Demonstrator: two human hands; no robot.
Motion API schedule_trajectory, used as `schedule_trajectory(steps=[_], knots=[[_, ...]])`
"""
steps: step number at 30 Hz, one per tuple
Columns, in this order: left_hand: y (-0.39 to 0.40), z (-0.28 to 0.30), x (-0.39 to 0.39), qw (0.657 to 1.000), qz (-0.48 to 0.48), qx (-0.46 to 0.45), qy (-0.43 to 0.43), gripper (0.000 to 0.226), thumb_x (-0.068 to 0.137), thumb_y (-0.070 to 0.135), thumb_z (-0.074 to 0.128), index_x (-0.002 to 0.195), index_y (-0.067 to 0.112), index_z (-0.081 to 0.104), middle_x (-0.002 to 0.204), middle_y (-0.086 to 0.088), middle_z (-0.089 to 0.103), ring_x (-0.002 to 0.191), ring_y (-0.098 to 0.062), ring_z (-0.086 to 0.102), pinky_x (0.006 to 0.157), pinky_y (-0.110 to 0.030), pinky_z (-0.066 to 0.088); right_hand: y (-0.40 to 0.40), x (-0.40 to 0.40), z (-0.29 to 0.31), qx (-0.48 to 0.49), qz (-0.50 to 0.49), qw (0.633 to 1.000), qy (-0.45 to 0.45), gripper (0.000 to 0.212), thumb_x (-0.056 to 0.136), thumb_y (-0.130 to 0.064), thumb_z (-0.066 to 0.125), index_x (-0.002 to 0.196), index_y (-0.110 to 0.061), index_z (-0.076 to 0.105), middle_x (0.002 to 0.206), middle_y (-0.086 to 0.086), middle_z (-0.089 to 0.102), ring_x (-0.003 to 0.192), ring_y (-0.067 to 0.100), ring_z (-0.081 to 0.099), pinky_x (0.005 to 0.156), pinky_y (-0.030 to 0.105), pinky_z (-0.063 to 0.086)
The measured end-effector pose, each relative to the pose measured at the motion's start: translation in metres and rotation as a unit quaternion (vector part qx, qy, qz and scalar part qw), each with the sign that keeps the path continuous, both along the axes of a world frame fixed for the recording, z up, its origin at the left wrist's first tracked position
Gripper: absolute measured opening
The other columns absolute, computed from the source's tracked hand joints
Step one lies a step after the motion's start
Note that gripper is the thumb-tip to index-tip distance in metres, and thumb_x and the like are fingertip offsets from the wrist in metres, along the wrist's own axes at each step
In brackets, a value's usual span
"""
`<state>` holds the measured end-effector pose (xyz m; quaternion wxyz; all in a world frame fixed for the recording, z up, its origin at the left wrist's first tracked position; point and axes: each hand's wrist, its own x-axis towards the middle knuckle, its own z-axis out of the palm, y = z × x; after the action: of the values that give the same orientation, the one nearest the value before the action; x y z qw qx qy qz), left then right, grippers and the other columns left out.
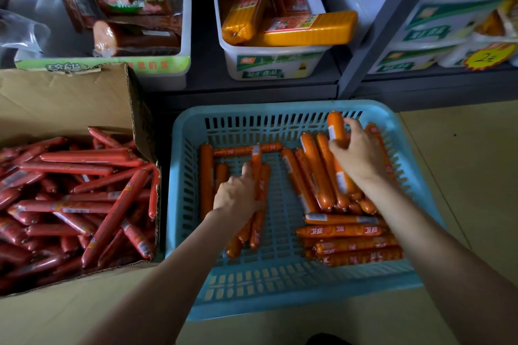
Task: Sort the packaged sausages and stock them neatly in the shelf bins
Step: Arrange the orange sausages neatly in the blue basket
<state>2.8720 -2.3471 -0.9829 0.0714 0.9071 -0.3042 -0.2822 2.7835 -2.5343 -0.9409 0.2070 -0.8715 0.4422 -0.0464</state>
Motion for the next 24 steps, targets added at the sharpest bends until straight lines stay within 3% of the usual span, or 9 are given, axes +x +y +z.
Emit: schedule_trajectory(steps=[2,4,9,11,15,17,20,21,24], knots=[[-0.007,0.003,-0.004,0.999,0.031,-0.029,0.023,0.072,0.088,0.028,0.062,0.144,0.018,0.018,0.113,-0.011,0.061,0.101,-0.028,0.062,0.077,-0.033,0.049,-0.015,-0.013,-0.008,-0.025,0.004,0.995,0.093,0.046,0.091,-0.024,0.058,0.134,-0.013,0.045,0.129,0.017,0.052,0.119,0.034,0.047,0.099,0.039,0.040],[-0.011,0.004,-0.006,0.998,0.041,-0.045,0.027,0.063,0.091,0.021,0.058,0.143,0.018,0.023,0.116,-0.011,0.060,0.105,-0.029,0.060,0.075,-0.031,0.047,-0.013,-0.022,-0.015,-0.035,0.009,0.989,0.142,0.051,0.090,-0.021,0.059,0.137,-0.013,0.042,0.137,0.018,0.041,0.127,0.035,0.038,0.105,0.042,0.034],[-0.005,0.000,-0.001,0.994,0.073,-0.057,0.060,0.059,0.091,0.021,0.058,0.142,0.022,0.029,0.115,-0.011,0.061,0.103,-0.028,0.060,0.072,-0.032,0.048,0.032,-0.014,-0.024,-0.056,0.126,0.987,0.076,0.040,0.091,-0.021,0.058,0.130,-0.019,0.049,0.146,0.009,0.034,0.135,0.027,0.031,0.113,0.039,0.030],[0.000,0.001,0.002,0.995,0.072,-0.044,0.054,0.058,0.090,0.022,0.059,0.140,0.021,0.031,0.112,-0.011,0.062,0.101,-0.028,0.061,0.069,-0.031,0.046,0.050,-0.009,-0.034,-0.028,0.181,0.981,0.070,0.038,0.095,-0.026,0.051,0.132,-0.018,0.048,0.142,0.008,0.042,0.132,0.025,0.036,0.110,0.036,0.030],[0.008,0.001,0.004,0.998,0.018,-0.002,0.054,0.040,0.085,0.033,0.063,0.121,0.018,0.051,0.113,-0.007,0.063,0.105,-0.027,0.060,0.077,-0.031,0.046,0.076,-0.011,-0.055,-0.035,0.226,0.964,0.137,0.078,0.089,-0.038,0.060,0.149,-0.012,0.018,0.128,0.013,0.057,0.117,0.030,0.054,0.096,0.037,0.044],[0.012,0.000,0.001,0.998,0.008,0.004,0.062,0.040,0.083,0.036,0.063,0.118,0.020,0.052,0.110,-0.006,0.063,0.104,-0.027,0.061,0.078,-0.033,0.047,0.088,-0.011,-0.061,-0.059,0.213,0.961,0.167,0.078,0.084,-0.041,0.065,0.144,-0.010,0.025,0.110,0.012,0.066,0.101,0.031,0.062,0.082,0.037,0.048],[0.016,0.003,-0.001,0.998,0.024,-0.011,0.061,0.044,0.084,0.035,0.062,0.124,0.023,0.049,0.114,-0.006,0.062,0.108,-0.028,0.059,0.086,-0.034,0.046,0.102,-0.005,-0.070,-0.052,0.193,0.973,0.119,0.071,0.069,-0.038,0.077,0.123,-0.008,0.041,0.089,0.015,0.070,0.085,0.034,0.067,0.068,0.035,0.051],[0.017,0.003,-0.002,0.998,0.032,-0.015,0.059,0.044,0.085,0.035,0.061,0.126,0.023,0.049,0.115,-0.006,0.061,0.109,-0.028,0.059,0.088,-0.033,0.045,0.105,-0.003,-0.074,-0.046,0.189,0.976,0.098,0.071,0.069,-0.037,0.078,0.122,-0.009,0.040,0.086,0.015,0.070,0.085,0.034,0.067,0.068,0.036,0.051],[0.019,0.003,0.001,0.998,0.045,-0.016,0.041,0.036,0.086,0.035,0.060,0.120,0.021,0.055,0.114,-0.007,0.063,0.107,-0.028,0.060,0.087,-0.032,0.045,0.115,0.004,-0.074,0.016,0.180,0.981,0.066,0.067,0.085,-0.031,0.063,0.138,-0.016,0.025,0.112,0.014,0.063,0.100,0.034,0.062,0.078,0.038,0.047]])
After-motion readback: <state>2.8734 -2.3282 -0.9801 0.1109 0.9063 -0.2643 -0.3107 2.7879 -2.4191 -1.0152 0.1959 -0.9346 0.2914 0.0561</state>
